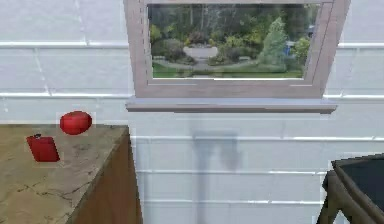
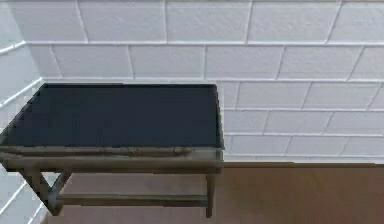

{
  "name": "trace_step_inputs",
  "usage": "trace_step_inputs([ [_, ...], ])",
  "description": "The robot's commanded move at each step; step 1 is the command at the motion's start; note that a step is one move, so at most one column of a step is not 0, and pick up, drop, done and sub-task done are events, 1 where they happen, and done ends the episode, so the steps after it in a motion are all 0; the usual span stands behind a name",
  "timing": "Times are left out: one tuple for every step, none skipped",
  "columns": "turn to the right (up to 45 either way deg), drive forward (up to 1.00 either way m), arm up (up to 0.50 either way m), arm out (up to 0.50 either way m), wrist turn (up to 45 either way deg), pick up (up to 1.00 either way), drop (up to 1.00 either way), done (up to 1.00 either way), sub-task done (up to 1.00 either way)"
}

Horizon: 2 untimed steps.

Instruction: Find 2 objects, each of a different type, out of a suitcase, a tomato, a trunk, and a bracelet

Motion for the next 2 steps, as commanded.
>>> trace_step_inputs([
  [-30.0, 0.00, 0.00, 0.00, 0.0, 0.00, 0.00, 0.00, 0.00],
  [0.0, 0.00, 0.00, 0.00, 0.0, 0.00, 0.00, 1.00, 0.00],
])
